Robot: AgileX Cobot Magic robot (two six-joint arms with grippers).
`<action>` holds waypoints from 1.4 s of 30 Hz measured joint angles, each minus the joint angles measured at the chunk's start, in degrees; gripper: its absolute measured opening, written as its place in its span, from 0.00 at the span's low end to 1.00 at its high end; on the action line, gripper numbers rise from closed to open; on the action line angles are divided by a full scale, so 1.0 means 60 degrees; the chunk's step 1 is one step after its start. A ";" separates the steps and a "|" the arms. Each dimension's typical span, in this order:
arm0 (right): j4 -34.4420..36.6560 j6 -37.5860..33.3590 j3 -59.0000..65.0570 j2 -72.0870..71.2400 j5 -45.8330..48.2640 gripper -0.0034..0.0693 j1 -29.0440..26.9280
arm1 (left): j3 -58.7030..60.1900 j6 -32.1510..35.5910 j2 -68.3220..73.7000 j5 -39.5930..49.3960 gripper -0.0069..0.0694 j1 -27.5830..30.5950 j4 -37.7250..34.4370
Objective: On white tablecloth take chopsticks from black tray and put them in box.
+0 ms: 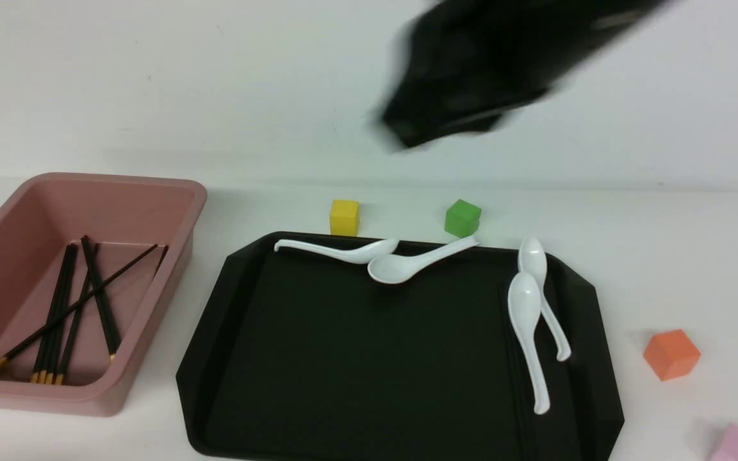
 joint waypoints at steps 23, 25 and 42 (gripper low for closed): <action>-0.1167 0.1971 1.3779 -1.1015 -0.7633 0.05 0.0000 | 0.0000 0.0000 0.0000 0.0000 0.40 0.0000 0.0000; -0.1167 0.1994 1.4114 -1.1015 -0.8174 0.05 0.0000 | 0.0000 0.0000 0.0000 0.0000 0.40 0.0000 0.0000; -0.1167 0.2005 1.4635 -1.1033 -0.8997 0.06 0.0000 | 0.0000 0.0000 0.0000 0.0000 0.40 0.0000 0.0000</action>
